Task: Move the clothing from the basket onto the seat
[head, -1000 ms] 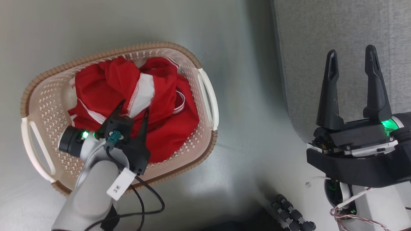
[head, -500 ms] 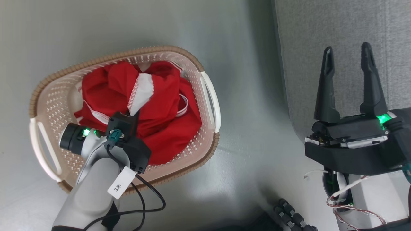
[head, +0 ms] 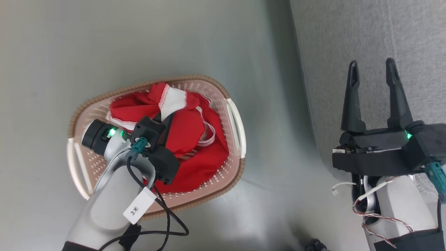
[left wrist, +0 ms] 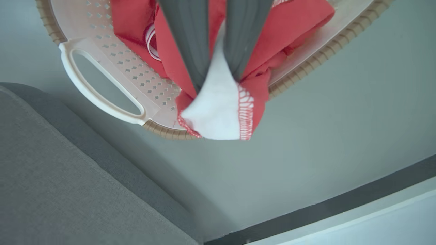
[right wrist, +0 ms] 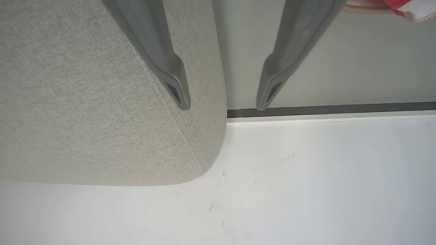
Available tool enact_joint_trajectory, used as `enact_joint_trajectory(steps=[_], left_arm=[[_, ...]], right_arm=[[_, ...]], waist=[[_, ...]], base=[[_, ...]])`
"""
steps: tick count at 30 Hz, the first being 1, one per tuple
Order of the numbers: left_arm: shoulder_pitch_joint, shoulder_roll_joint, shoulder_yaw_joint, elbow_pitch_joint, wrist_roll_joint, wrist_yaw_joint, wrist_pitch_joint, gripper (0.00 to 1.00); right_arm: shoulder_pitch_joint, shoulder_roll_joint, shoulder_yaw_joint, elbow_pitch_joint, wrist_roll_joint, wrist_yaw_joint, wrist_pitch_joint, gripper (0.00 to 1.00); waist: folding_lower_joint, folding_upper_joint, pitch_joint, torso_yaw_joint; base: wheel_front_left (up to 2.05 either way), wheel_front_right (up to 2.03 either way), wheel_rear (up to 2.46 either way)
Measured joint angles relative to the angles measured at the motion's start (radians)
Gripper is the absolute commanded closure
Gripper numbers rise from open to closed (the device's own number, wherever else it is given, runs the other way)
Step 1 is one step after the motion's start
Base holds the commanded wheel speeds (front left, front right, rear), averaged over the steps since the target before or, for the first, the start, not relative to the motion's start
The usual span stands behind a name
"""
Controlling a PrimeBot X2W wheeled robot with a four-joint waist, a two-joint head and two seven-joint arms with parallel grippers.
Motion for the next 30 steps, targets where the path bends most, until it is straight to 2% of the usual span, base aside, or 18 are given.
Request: enact_joint_trajectory(steps=[9, 21, 28, 29, 30], left_arm=[[-0.003, 0.022, 0.007, -0.074, -0.022, -0.017, 0.000, 1.00], [-0.070, 0.017, 0.007, -0.152, -0.065, -0.026, 0.000, 1.00], [-0.085, 0.017, -0.016, -0.157, -0.090, -0.027, 0.000, 1.00], [-0.094, 0.017, -0.031, -0.141, -0.099, -0.028, 0.000, 1.00], [-0.095, 0.017, -0.037, -0.137, -0.101, -0.028, 0.000, 1.00]], right_arm=[[-0.021, 0.000, -0.007, 0.131, 0.010, 0.022, 0.000, 0.00], [-0.041, 0.000, -0.012, 0.282, 0.035, 0.046, 0.000, 0.00], [-0.038, 0.000, -0.018, 0.364, 0.043, 0.079, 0.000, 0.00], [-0.036, 0.000, 0.001, 0.413, 0.043, 0.110, 0.000, 0.00], [-0.035, 0.000, 0.008, 0.421, 0.042, 0.117, 0.000, 0.00]], waist=[[0.0000, 0.0000, -0.112, 0.040], [-0.0001, 0.0000, -0.284, 0.086], [-0.0002, -0.0001, -0.416, 0.118], [-0.0002, -0.0001, -0.495, 0.138], [-0.0002, -0.0001, -0.508, 0.142]], base=[[0.00, 0.00, 0.00], [0.00, 0.00, 0.00], [0.00, 0.00, 0.00], [0.00, 0.00, 0.00], [0.00, 0.00, 0.00]])
